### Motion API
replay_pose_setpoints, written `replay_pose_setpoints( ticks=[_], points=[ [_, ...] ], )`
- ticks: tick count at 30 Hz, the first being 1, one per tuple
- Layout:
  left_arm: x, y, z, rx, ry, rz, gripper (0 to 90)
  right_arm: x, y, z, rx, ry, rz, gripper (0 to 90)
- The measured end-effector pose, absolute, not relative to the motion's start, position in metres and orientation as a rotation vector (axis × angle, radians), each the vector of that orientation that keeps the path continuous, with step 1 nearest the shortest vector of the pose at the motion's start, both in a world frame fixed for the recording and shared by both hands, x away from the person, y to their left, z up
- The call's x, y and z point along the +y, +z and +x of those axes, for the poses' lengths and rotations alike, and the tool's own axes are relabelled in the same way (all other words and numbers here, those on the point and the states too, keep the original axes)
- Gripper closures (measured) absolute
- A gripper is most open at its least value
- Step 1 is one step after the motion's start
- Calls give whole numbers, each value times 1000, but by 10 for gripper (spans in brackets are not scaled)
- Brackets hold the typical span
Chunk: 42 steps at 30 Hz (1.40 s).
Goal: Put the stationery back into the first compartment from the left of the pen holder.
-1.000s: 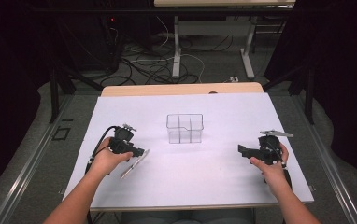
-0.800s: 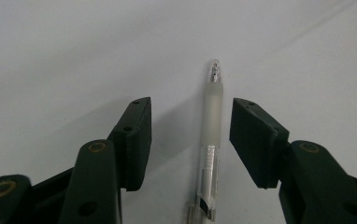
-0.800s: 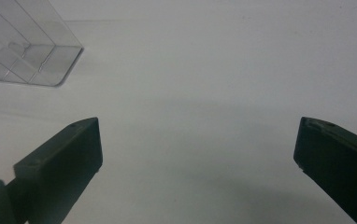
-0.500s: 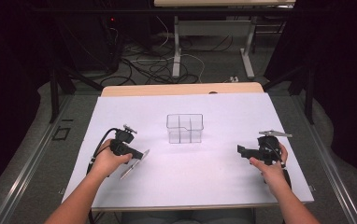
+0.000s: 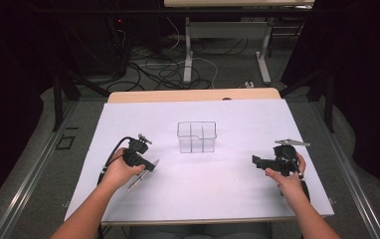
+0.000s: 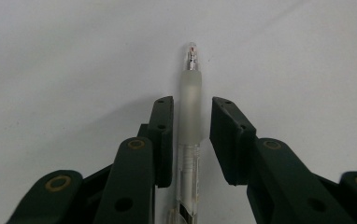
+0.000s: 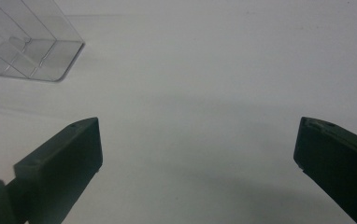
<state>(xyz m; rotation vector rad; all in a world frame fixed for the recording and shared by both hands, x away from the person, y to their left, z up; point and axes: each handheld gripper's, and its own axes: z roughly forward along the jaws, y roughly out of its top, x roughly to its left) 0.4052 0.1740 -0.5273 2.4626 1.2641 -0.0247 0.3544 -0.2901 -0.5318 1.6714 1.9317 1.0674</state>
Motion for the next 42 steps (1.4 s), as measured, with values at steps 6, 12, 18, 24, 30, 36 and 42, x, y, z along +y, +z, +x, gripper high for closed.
replay_pose_setpoints(
  ticks=[6, 12, 18, 24, 30, 36, 42],
  points=[
    [170, -529, 406, 1268, -24, 2483, 728, -290, -532, 354, 1932, 1067, 1672, 8],
    [169, -528, 407, 1268, -18, 2508, 741, -290, -532, 354, 1937, 1067, 1663, 7],
    [170, -528, 407, 1273, -18, 2508, 770, -290, -532, 354, 1937, 1066, 1669, 7],
    [170, -528, 408, 1279, -23, 2515, 786, -290, -532, 355, 1938, 1066, 1670, 7],
    [169, -528, 409, 1281, -28, 2518, 792, -290, -532, 354, 1938, 1066, 1670, 7],
    [170, -528, 409, 1302, -40, 2504, 795, -290, -532, 355, 1939, 1067, 1668, 8],
    [170, -528, 410, 1301, -47, 2503, 797, -289, -533, 355, 1941, 1068, 1669, 8]
  ],
)
